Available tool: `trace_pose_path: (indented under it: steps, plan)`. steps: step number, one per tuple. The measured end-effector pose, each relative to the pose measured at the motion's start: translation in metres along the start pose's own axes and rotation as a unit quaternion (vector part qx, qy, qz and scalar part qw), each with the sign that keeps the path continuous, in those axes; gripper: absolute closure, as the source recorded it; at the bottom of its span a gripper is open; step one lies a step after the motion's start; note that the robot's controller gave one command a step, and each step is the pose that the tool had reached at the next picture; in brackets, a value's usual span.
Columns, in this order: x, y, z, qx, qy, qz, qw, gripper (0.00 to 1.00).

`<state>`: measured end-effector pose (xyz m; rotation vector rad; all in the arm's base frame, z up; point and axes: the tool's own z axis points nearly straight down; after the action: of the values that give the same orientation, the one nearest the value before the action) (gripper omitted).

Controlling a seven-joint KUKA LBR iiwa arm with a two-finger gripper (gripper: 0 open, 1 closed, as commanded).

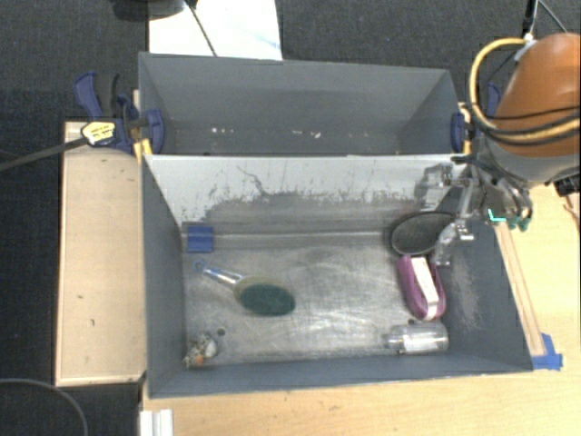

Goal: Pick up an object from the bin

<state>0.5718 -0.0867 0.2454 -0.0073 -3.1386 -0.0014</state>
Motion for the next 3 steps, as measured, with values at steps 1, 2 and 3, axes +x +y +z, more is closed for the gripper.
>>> trace_pose_path:
  steps: [1,2,3]
  plan:
    - [-0.006,-0.001,0.15,0.0,0.0007,-0.03,0.9995,0.0]
    - [-0.013,-0.032,0.153,-0.009,-0.0058,-0.01,0.9999,0.0]
    - [-0.023,-0.036,0.157,-0.019,0.0034,-0.057,0.9982,0.0]
